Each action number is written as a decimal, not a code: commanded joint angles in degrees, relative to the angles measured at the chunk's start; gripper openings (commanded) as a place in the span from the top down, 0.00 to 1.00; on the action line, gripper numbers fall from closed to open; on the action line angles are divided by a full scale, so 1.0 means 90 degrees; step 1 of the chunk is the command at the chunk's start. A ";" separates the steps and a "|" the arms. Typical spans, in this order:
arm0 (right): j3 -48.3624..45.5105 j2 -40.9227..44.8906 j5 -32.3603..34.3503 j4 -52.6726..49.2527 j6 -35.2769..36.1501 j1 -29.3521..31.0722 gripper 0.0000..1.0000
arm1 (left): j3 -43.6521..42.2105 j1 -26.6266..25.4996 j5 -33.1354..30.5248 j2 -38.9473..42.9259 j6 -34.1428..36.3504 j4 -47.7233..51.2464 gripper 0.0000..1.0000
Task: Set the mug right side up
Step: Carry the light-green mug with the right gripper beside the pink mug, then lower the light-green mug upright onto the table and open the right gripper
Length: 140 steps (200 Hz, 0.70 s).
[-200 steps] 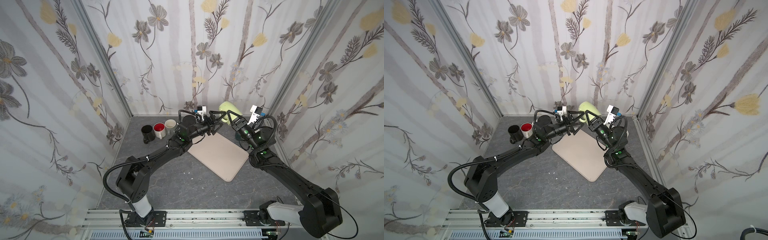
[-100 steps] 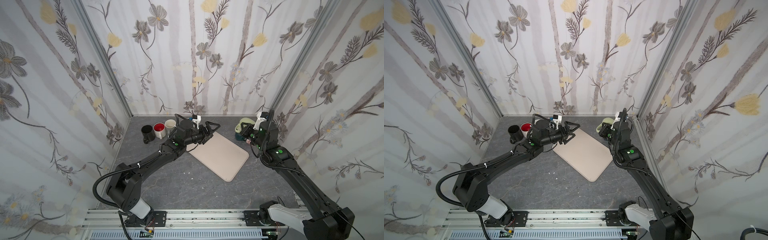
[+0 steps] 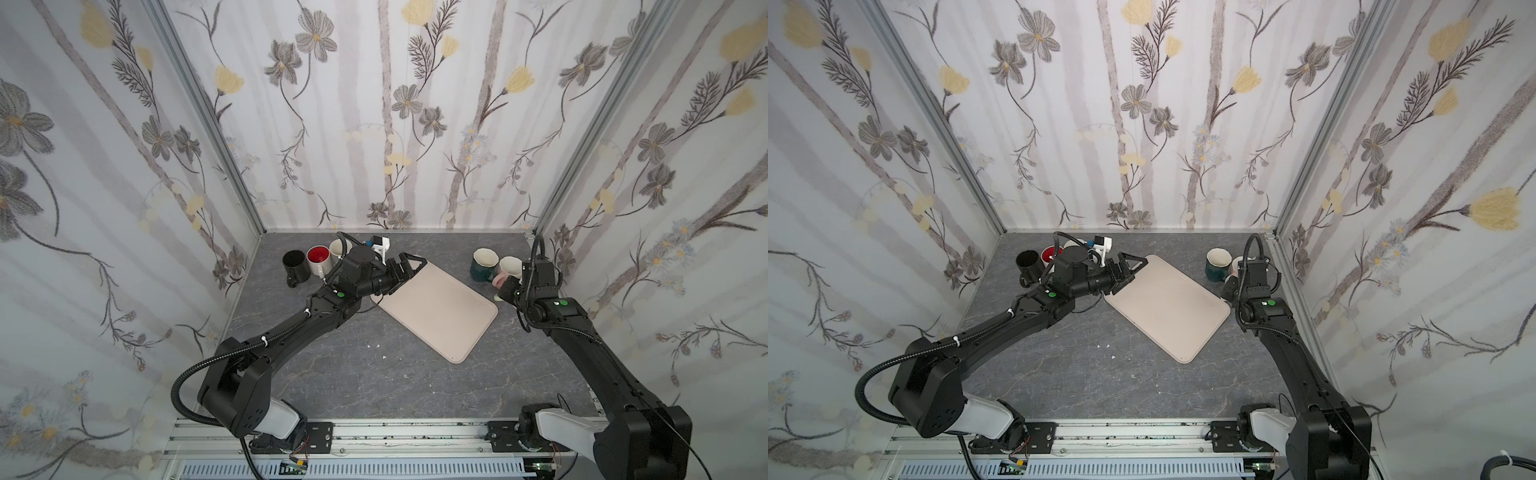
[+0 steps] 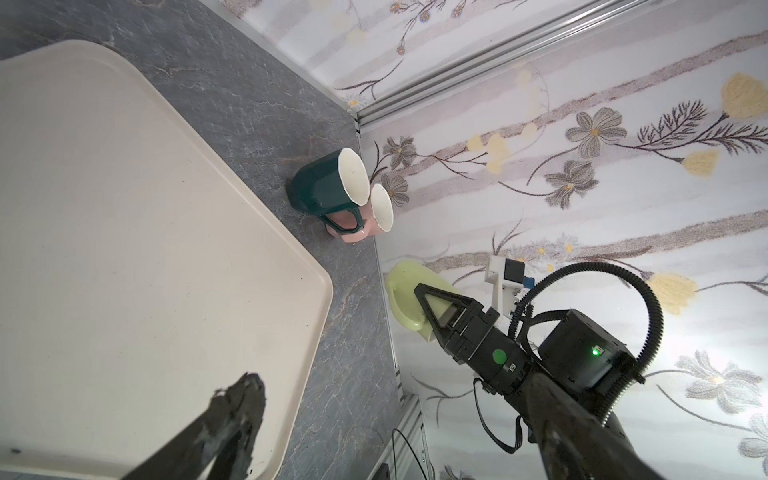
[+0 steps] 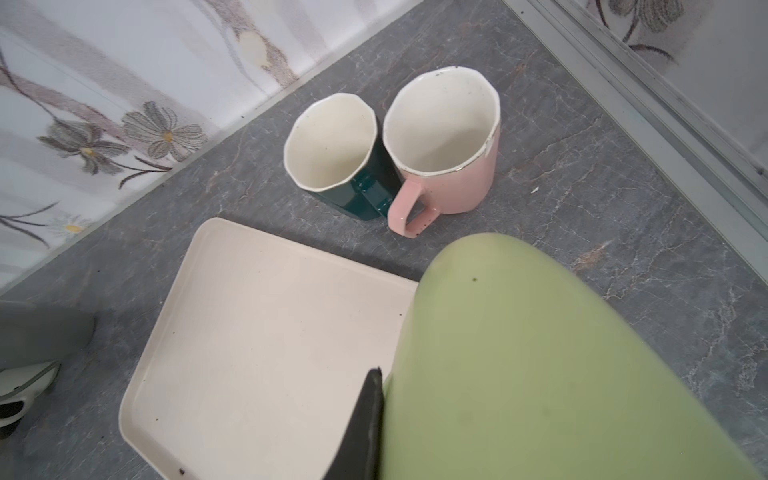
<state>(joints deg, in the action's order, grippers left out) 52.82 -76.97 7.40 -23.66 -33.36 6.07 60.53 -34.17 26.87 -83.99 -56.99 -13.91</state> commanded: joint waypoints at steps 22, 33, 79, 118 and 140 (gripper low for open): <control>0.0335 -0.0820 -0.0402 0.0017 0.0305 -0.0400 1.00 | -0.0188 0.0407 0.0516 0.0230 0.0320 0.0141 0.00; 0.0388 -0.1019 -0.0439 0.0021 0.0353 -0.0472 1.00 | -0.0339 0.0571 0.0611 0.0324 0.0307 0.0091 0.00; 0.0828 -0.1926 -0.0586 0.0004 0.0493 -0.0642 1.00 | -0.0799 0.1062 0.0730 0.0719 0.0375 0.0091 0.00; 0.1293 -0.2542 -0.0749 -0.0172 0.0631 -0.0684 1.00 | -0.1018 0.1327 0.0735 0.0961 0.0512 0.0228 0.00; 0.1507 -0.2808 -0.0885 -0.0229 0.0669 -0.0692 1.00 | -0.1091 0.1482 0.0783 0.1011 0.0505 0.0237 0.00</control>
<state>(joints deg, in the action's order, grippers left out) 64.25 -100.36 0.51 -26.33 -28.80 -0.05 51.35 -21.91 33.06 -75.50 -53.54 -11.64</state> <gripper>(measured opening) 0.109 0.997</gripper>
